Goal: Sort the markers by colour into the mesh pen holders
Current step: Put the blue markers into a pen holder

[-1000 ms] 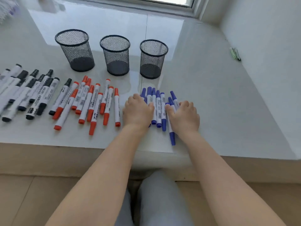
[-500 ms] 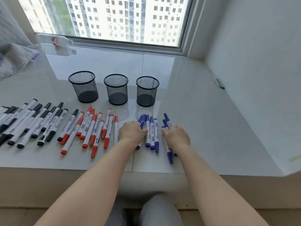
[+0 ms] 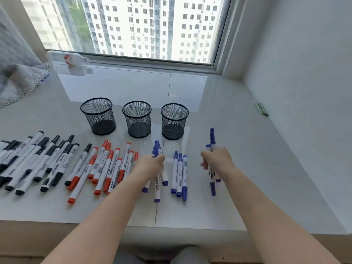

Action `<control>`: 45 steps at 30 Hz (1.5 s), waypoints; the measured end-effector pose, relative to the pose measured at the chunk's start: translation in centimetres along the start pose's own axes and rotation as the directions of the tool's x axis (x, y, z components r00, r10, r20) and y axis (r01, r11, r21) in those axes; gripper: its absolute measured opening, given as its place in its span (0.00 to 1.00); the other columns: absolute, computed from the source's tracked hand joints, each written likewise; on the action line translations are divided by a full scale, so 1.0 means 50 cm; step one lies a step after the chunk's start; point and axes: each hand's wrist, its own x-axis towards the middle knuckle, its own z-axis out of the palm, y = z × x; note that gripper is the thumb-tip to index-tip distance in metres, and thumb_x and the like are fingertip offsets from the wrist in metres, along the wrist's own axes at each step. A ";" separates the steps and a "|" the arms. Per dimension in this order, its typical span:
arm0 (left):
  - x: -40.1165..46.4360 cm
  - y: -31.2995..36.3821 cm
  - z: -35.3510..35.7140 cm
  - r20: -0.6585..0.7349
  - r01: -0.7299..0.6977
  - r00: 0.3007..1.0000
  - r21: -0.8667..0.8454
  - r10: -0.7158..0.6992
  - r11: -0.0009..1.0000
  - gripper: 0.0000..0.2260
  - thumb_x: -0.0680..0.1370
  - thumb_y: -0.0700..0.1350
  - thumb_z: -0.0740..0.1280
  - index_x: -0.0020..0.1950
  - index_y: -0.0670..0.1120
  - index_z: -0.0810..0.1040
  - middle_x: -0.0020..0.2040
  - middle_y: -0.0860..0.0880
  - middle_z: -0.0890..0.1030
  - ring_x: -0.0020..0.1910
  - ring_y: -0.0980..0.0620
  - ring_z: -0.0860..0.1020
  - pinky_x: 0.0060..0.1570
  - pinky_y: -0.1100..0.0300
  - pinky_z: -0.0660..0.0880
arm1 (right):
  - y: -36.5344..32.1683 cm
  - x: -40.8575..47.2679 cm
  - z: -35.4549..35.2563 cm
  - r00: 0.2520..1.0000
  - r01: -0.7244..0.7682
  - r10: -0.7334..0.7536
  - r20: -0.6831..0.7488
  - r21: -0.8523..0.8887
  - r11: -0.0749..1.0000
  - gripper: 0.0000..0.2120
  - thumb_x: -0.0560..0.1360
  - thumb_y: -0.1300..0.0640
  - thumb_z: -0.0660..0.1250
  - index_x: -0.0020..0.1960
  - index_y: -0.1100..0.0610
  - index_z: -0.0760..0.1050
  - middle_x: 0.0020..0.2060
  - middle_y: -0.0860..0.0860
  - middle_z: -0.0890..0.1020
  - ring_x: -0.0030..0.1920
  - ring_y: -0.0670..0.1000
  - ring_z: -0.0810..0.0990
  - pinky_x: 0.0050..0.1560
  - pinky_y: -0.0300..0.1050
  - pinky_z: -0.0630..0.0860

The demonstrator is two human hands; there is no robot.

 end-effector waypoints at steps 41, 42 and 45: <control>0.079 0.227 -0.066 -0.502 -0.579 0.815 -0.666 0.291 0.471 0.05 0.79 0.42 0.60 0.52 0.43 0.65 0.34 0.51 0.78 0.36 0.53 0.82 0.42 0.53 0.79 | -0.109 0.101 0.069 0.947 0.321 -0.291 -0.135 0.394 0.861 0.05 0.75 0.57 0.66 0.42 0.53 0.70 0.40 0.53 0.78 0.38 0.49 0.75 0.42 0.40 0.73; 0.086 0.218 -0.056 -0.496 -0.570 0.819 -0.652 0.287 0.500 0.05 0.79 0.43 0.60 0.51 0.44 0.65 0.35 0.51 0.79 0.39 0.50 0.82 0.44 0.51 0.78 | -0.109 0.100 0.068 0.951 0.309 -0.283 -0.125 0.405 0.860 0.04 0.76 0.57 0.65 0.43 0.54 0.70 0.43 0.55 0.79 0.40 0.49 0.76 0.44 0.41 0.73; 0.100 0.188 -0.025 -0.448 -0.517 0.853 -0.661 0.268 0.544 0.06 0.79 0.43 0.61 0.52 0.45 0.65 0.38 0.51 0.79 0.39 0.49 0.78 0.43 0.52 0.76 | -0.114 0.094 0.069 0.957 0.286 -0.271 -0.101 0.474 0.833 0.04 0.78 0.58 0.60 0.47 0.57 0.72 0.46 0.52 0.81 0.39 0.45 0.79 0.41 0.34 0.74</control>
